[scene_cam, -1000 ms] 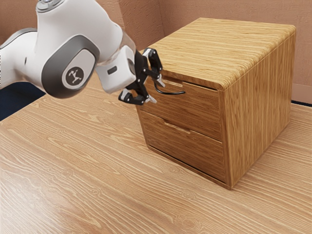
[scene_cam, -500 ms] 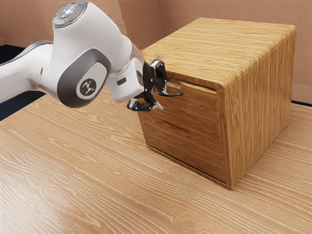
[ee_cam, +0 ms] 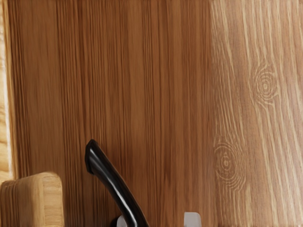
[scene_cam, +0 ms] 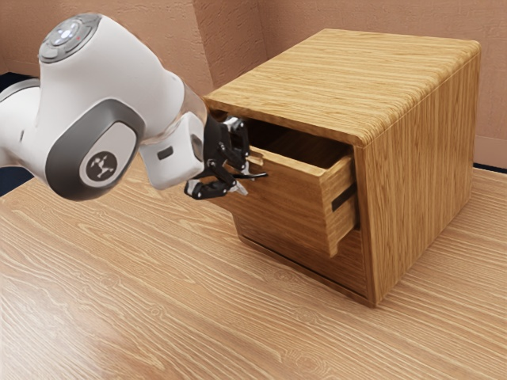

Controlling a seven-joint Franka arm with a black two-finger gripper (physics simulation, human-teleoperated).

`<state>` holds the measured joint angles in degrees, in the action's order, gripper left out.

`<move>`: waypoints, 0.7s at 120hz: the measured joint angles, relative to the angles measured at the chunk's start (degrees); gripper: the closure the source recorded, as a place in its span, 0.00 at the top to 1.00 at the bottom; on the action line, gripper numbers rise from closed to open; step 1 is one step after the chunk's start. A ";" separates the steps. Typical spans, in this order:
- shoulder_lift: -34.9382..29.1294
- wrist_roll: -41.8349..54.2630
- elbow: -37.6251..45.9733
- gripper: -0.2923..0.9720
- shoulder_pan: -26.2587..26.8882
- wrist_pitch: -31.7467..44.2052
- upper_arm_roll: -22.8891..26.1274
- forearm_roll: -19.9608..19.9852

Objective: Pull the drawer handle with one arm to open the drawer

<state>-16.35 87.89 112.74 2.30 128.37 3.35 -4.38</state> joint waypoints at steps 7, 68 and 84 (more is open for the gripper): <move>-1.08 -0.10 1.04 0.14 0.07 -0.17 -0.07 -0.01; -11.19 -1.01 9.62 0.16 0.06 -1.71 -0.55 -0.14; -13.92 -1.23 11.48 0.16 -0.27 -2.25 -0.54 -0.17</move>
<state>-30.27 86.66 124.22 2.03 126.12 2.81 -4.55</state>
